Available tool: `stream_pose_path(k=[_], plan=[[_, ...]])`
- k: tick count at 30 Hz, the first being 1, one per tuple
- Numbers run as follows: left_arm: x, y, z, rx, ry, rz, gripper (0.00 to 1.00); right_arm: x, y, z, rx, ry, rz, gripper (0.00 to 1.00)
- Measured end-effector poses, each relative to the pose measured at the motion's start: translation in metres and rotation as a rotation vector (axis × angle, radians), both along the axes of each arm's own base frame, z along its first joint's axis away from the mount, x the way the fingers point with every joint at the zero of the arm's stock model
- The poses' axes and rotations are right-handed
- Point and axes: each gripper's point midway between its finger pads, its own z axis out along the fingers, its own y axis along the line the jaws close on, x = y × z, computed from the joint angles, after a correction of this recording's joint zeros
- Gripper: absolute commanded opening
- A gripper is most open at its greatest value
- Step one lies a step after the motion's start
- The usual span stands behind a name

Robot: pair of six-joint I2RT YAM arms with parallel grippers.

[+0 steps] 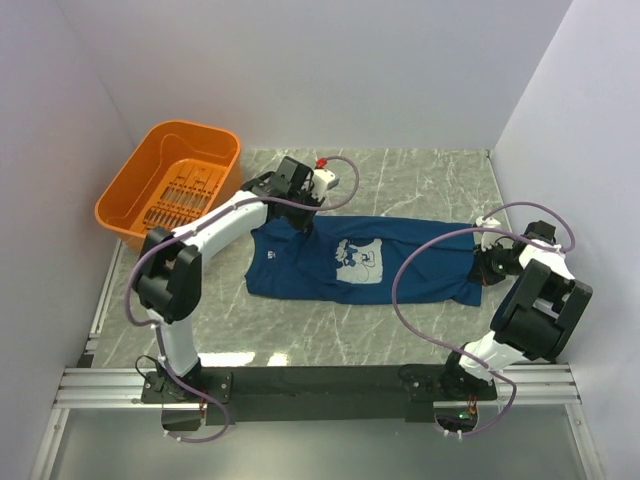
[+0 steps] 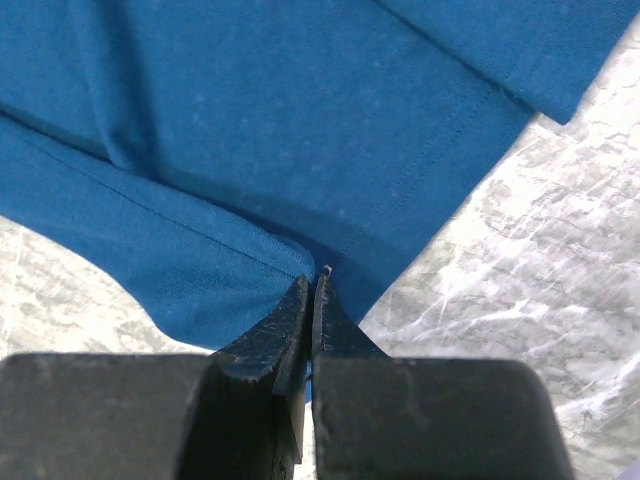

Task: Fold and stack the t-shirts

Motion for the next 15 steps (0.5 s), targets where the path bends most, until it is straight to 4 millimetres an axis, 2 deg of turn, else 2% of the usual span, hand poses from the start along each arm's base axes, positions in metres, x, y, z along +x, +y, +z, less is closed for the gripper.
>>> stream_pose_path(k=[7,15], plan=[[0.022,-0.003,-0.018,0.069,-0.026,-0.028,0.0,0.003,-0.003,-0.003,-0.013,0.007,-0.02,0.0],[0.038,0.002,-0.016,0.089,-0.076,0.009,0.0,0.008,-0.011,-0.005,-0.034,0.011,-0.063,0.0]])
